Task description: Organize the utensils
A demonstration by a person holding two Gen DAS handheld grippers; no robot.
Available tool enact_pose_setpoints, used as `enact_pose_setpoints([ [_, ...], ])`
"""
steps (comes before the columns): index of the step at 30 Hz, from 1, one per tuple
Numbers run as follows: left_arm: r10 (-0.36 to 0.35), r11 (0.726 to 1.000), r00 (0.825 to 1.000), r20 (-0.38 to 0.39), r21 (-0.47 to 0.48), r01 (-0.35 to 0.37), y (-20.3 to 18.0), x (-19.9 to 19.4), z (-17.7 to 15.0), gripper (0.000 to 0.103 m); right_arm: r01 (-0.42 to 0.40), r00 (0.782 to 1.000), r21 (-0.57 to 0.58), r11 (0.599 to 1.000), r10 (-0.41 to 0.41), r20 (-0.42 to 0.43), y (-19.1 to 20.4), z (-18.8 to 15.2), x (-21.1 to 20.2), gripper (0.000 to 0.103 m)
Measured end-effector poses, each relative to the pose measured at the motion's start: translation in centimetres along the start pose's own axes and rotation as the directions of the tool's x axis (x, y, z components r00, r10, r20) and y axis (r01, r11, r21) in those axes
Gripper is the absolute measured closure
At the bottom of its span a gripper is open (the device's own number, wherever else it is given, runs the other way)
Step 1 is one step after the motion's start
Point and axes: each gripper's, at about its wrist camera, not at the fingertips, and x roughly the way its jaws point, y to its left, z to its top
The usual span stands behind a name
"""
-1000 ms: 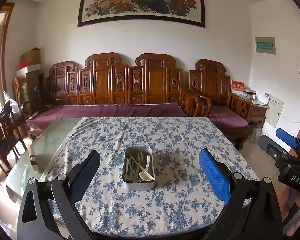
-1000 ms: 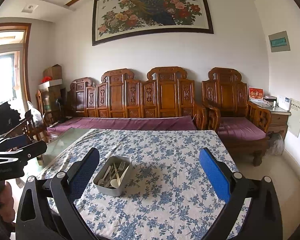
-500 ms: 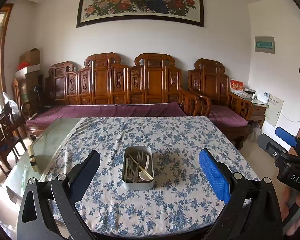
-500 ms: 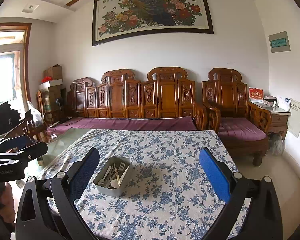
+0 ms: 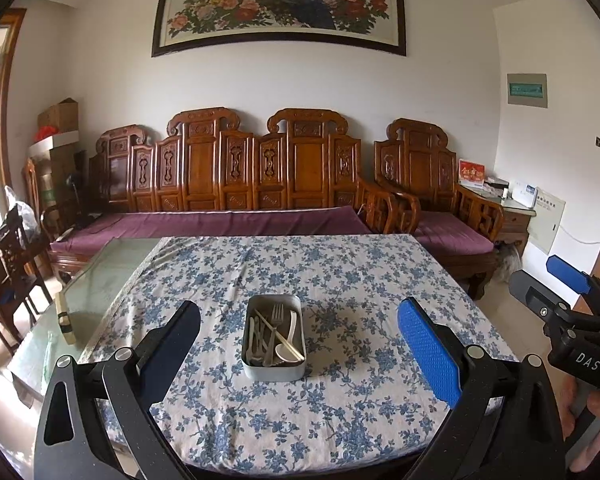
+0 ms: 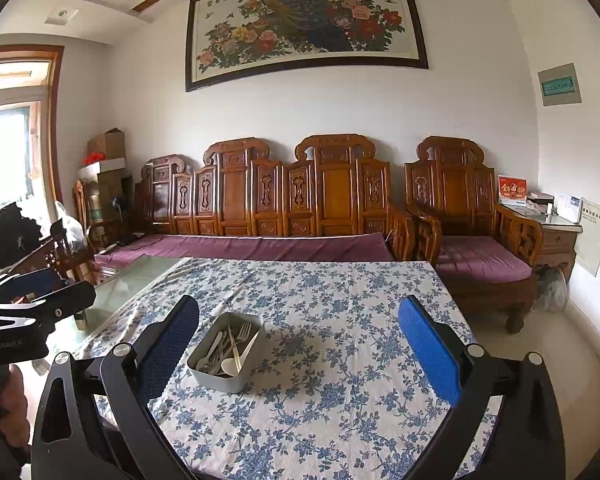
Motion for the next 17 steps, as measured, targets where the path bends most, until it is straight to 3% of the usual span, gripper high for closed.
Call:
enact_pose_setpoints([
  [17,-0.005,1.0,1.0,-0.002,0.002,0.005,-0.31,-0.22,0.17,0.008,-0.004,1.0,0.0,1.0,0.004,-0.001,0.08,-0.01,-0.04,0.003],
])
